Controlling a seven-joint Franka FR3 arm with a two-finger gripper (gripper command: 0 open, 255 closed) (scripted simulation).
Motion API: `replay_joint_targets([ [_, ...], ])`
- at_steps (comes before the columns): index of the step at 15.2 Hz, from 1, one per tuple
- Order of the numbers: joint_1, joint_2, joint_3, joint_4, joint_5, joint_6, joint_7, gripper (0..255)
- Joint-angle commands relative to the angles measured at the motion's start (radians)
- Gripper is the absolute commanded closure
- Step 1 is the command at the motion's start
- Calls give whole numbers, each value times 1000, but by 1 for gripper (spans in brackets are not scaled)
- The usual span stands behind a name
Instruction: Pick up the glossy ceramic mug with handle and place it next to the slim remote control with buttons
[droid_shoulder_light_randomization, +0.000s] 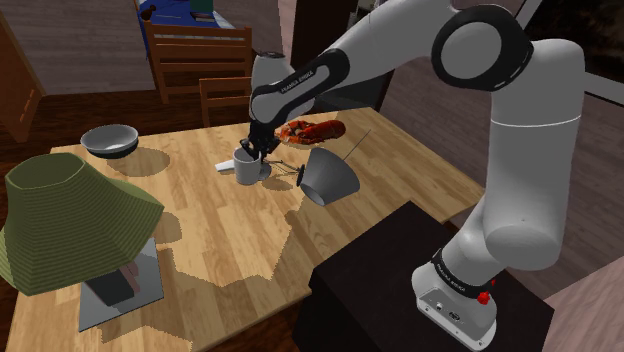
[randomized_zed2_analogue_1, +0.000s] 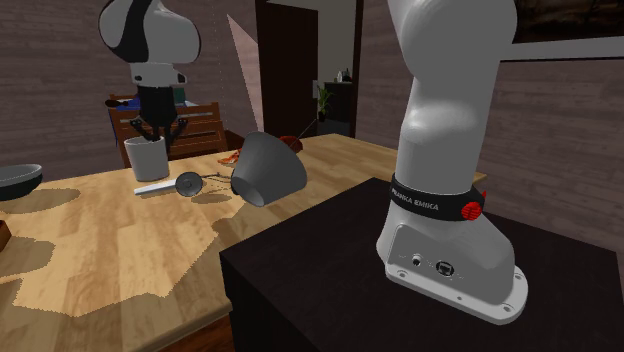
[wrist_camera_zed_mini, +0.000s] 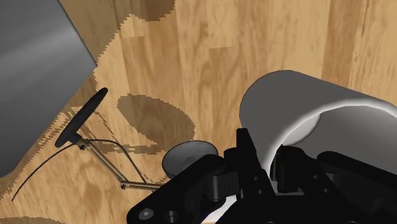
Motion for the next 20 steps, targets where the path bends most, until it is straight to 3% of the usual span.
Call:
replay_joint_targets([
  [1, -1, 18, -1, -2, 0, 21, -3, 255],
  [20, 3, 212, -6, 22, -5, 191, -4, 255],
])
